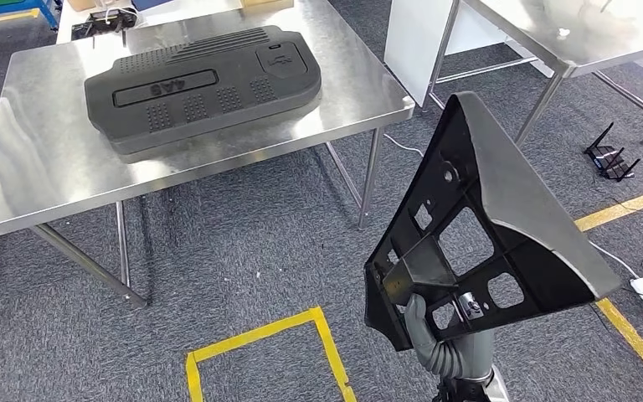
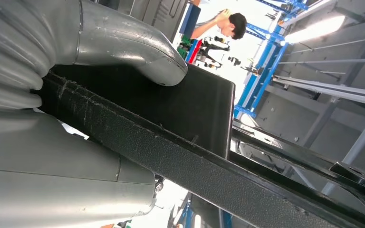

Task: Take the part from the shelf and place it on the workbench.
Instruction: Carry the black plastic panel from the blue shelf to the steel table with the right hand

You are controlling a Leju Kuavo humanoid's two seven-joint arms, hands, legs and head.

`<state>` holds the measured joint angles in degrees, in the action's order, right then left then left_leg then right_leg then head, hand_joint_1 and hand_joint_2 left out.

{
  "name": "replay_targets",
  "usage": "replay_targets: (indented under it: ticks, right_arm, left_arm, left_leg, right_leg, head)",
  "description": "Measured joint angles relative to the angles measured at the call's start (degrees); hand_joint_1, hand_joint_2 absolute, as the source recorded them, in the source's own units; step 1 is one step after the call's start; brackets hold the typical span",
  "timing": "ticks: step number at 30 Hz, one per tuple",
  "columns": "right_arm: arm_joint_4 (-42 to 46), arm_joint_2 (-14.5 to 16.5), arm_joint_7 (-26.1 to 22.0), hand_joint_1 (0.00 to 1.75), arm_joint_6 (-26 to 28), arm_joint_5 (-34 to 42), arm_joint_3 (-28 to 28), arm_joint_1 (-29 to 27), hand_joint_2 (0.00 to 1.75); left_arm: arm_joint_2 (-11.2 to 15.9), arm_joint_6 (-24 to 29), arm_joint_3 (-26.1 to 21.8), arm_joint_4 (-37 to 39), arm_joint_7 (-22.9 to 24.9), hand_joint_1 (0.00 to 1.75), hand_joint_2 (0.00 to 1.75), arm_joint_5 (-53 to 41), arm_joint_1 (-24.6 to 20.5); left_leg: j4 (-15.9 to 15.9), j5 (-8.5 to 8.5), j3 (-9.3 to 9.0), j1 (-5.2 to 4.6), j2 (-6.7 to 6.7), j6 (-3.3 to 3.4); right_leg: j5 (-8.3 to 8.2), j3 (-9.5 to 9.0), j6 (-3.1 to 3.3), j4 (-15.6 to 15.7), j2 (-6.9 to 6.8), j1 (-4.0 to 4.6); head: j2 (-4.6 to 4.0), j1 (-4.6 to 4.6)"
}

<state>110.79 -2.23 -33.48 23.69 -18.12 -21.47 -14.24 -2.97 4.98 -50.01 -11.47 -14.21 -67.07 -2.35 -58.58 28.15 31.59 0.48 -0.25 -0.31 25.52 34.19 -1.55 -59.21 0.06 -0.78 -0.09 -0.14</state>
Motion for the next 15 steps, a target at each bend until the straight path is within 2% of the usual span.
replay_targets:
  ticks: [7,10,12,13,15]
  right_arm:
    - [0.00,0.01,0.00,1.66,0.10,-0.11,-0.14,-0.02,1.75]
    - [0.02,0.02,0.00,1.66,0.26,-0.26,-0.16,-0.02,1.75]
    - [0.06,-0.01,0.00,1.66,0.48,-0.45,-0.16,-0.04,1.75]
    - [0.08,-0.03,0.00,1.66,0.58,-0.55,-0.16,-0.04,1.75]
    - [0.07,-0.10,0.03,1.66,0.73,-0.67,-0.17,-0.11,1.75]
  left_arm:
    - [0.02,0.05,0.00,0.00,0.00,0.00,1.75,-0.03,0.02]
    - [0.02,0.22,-0.02,0.00,0.01,0.00,1.75,-0.13,0.01]
    - [-0.06,0.40,-0.02,0.00,0.02,0.00,1.75,-0.29,0.00]
    - [-0.10,0.47,-0.02,0.00,0.02,0.00,1.75,-0.37,0.00]
    - [-0.15,0.55,-0.02,0.00,0.05,0.00,1.75,-0.51,0.02]
  left_leg:
    - [-0.54,0.39,0.09,-0.53,-0.02,0.65]
    - [-0.45,0.36,0.08,-0.79,-0.02,1.28]
    - [0.60,-0.31,-0.61,-0.38,0.12,1.87]
    - [1.15,-0.67,-0.96,-0.10,0.18,2.13]
    - [1.61,-1.00,-1.22,0.19,0.19,2.37]
  right_leg:
    - [-0.11,-0.15,-0.27,0.20,-0.01,-0.62]
    - [-0.27,-0.35,-0.82,0.53,-0.01,-0.77]
    - [0.07,-0.05,-1.16,0.03,-0.04,-0.64]
    - [0.88,0.74,-1.13,-1.53,-0.04,-0.50]
    - [3.58,3.89,-0.89,-7.83,-0.05,-0.49]
  head:
    - [0.00,-0.02]
    - [0.00,-0.04]
    - [0.00,0.02]
    - [0.00,0.10]
    - [0.00,0.23]
